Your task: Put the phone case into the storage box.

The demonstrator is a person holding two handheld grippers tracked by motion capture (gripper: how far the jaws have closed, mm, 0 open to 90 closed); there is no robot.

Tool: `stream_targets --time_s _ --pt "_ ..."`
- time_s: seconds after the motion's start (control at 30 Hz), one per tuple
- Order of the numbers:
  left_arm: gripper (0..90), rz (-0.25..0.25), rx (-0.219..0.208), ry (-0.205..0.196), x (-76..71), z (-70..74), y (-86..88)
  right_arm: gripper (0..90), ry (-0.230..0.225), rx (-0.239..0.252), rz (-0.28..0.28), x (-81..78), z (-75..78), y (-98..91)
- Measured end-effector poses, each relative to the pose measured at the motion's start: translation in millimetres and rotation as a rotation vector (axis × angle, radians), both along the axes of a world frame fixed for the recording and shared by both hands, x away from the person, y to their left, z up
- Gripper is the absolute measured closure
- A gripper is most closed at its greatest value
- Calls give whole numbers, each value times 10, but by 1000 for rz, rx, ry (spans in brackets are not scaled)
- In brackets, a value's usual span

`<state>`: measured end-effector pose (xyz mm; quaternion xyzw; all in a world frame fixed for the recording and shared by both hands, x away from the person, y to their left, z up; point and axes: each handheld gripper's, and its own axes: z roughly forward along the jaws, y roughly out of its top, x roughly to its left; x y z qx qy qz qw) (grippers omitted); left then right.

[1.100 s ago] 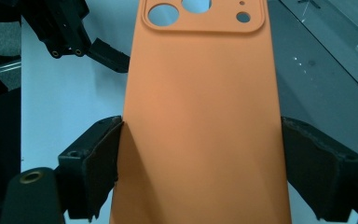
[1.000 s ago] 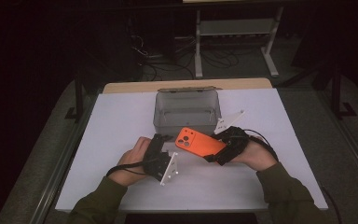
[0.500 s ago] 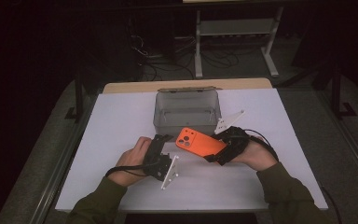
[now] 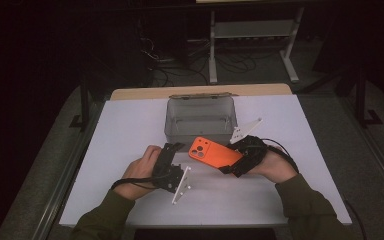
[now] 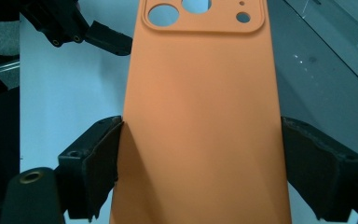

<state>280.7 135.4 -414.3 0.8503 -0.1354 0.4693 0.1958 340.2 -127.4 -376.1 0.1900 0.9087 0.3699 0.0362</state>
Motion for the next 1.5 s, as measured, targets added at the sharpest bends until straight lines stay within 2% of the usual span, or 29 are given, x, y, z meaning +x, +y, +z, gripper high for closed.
stream_targets --time_s 0.6,1.5 --pt "0 -15 9 -41 -59 53 -56 157 6 -5 5 8 -18 42" --pt "0 -23 22 -79 -100 39 -193 157 14 -4 23 26 -9 177"
